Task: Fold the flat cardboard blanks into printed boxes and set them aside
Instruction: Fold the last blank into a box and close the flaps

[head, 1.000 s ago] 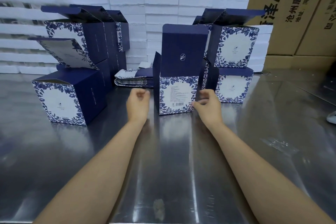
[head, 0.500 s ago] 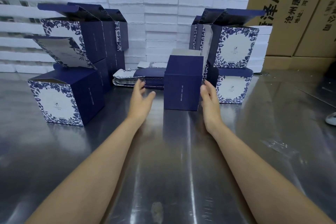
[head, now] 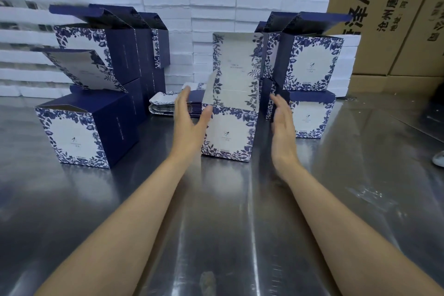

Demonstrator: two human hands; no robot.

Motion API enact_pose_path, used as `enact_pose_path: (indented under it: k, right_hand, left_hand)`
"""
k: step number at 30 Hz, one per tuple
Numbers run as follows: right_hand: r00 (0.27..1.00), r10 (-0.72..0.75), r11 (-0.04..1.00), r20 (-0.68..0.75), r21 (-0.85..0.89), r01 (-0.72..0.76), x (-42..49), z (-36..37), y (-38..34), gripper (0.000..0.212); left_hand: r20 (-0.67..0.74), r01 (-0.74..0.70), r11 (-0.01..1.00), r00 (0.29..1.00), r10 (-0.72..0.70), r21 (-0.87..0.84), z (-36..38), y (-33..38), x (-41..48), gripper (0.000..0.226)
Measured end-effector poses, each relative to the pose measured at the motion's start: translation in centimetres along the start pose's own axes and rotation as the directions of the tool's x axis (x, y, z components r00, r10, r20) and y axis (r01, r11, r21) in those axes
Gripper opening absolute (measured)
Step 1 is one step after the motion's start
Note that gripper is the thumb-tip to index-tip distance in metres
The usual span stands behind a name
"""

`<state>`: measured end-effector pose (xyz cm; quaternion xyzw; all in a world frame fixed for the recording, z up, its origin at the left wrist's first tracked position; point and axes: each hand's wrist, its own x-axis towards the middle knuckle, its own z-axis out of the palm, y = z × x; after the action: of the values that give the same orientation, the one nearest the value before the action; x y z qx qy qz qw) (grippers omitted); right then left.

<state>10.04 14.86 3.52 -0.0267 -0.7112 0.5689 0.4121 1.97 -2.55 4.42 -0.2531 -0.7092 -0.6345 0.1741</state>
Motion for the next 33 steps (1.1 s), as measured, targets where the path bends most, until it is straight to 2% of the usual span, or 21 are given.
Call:
enact_pose_path:
  k: [1,3,5,7,9,12,14,15,17,18,20,22,25,26,28,30,33]
  right_hand:
    - [0.999,-0.003,1.000,0.036,0.001,0.003,0.0,0.2,-0.2,0.038]
    - [0.996,0.000,1.000,0.093,-0.009,0.001,-0.2,0.5,-0.4,0.040]
    - [0.994,0.013,1.000,0.111,-0.015,-0.011,-0.2,0.7,-0.5,0.036]
    - [0.995,0.036,0.999,0.096,-0.012,-0.035,0.4,0.5,-1.2,0.027]
    - [0.993,0.081,0.997,0.082,-0.009,-0.081,1.5,0.2,-2.3,0.022]
    - [0.979,0.176,0.984,0.108,-0.041,-0.172,2.7,-0.1,-3.7,0.019]
    - [0.957,0.258,0.962,0.136,-0.125,-0.242,3.6,-0.1,-4.4,0.009]
    - [0.940,0.304,0.946,0.153,-0.168,-0.279,4.2,-0.1,-4.9,0.014]
    - [0.901,0.392,0.906,0.187,-0.248,-0.343,5.5,-0.2,-6.1,0.026]
    - [0.885,0.417,0.888,0.209,-0.300,-0.347,5.9,-0.1,-6.6,0.023]
    - [0.873,0.431,0.858,0.228,-0.402,-0.318,6.5,0.2,-6.9,0.008]
    - [0.908,0.383,0.828,0.169,-0.498,-0.257,6.9,0.9,-6.3,0.009]
    - [0.946,0.314,0.707,0.080,-0.685,-0.176,8.0,1.6,-5.3,0.023]
    - [0.933,0.351,0.699,0.080,-0.685,-0.204,8.2,1.6,-5.2,0.025]
    - [0.877,0.456,0.711,0.150,-0.655,-0.257,8.4,1.5,-5.3,0.021]
    - [0.822,0.516,0.688,0.241,-0.688,-0.230,8.0,1.6,-5.7,0.016]
    - [0.831,0.476,0.701,0.288,-0.694,-0.161,8.2,1.1,-6.1,0.032]
  left_hand:
    - [0.081,0.013,0.999,0.997,-0.009,-0.042,0.1,0.1,0.0,0.055]
    - [0.160,-0.073,0.997,0.984,0.074,-0.011,0.2,0.2,-0.2,0.043]
    - [0.119,-0.179,0.982,0.978,0.170,0.068,0.2,0.4,-0.3,0.032]
    - [0.053,-0.185,0.981,0.982,0.182,0.055,0.1,0.9,0.0,0.033]
    - [-0.001,-0.104,0.994,0.995,0.104,0.034,-0.1,1.7,0.5,0.032]
    - [-0.009,0.071,0.995,0.997,-0.071,0.067,-0.5,2.5,1.9,0.026]
    - [0.060,0.225,0.973,0.972,-0.228,0.060,-0.9,3.1,2.9,0.020]
    - [0.115,0.298,0.951,0.945,-0.306,0.083,-1.1,3.5,3.5,0.020]
    - [0.216,0.378,0.890,0.874,-0.434,0.256,-1.4,4.5,4.9,0.030]
    - [0.251,0.377,0.854,0.842,-0.477,0.358,-1.5,5.1,5.5,0.031]
    - [0.284,0.347,0.793,0.799,-0.529,0.501,-1.3,5.8,6.4,0.019]
    - [0.281,0.322,0.755,0.788,-0.548,0.571,-1.0,5.9,6.8,0.008]
    - [0.270,0.356,0.749,0.776,-0.571,0.559,-0.8,5.2,7.2,0.015]
    - [0.269,0.384,0.753,0.768,-0.582,0.534,-0.9,5.1,7.2,0.020]
    - [0.264,0.411,0.763,0.766,-0.586,0.499,-1.1,5.2,7.0,0.020]
    - [0.259,0.384,0.758,0.777,-0.574,0.528,-1.1,5.7,6.9,0.019]
    - [0.319,0.336,0.756,0.755,-0.573,0.562,-1.4,6.4,6.9,0.028]
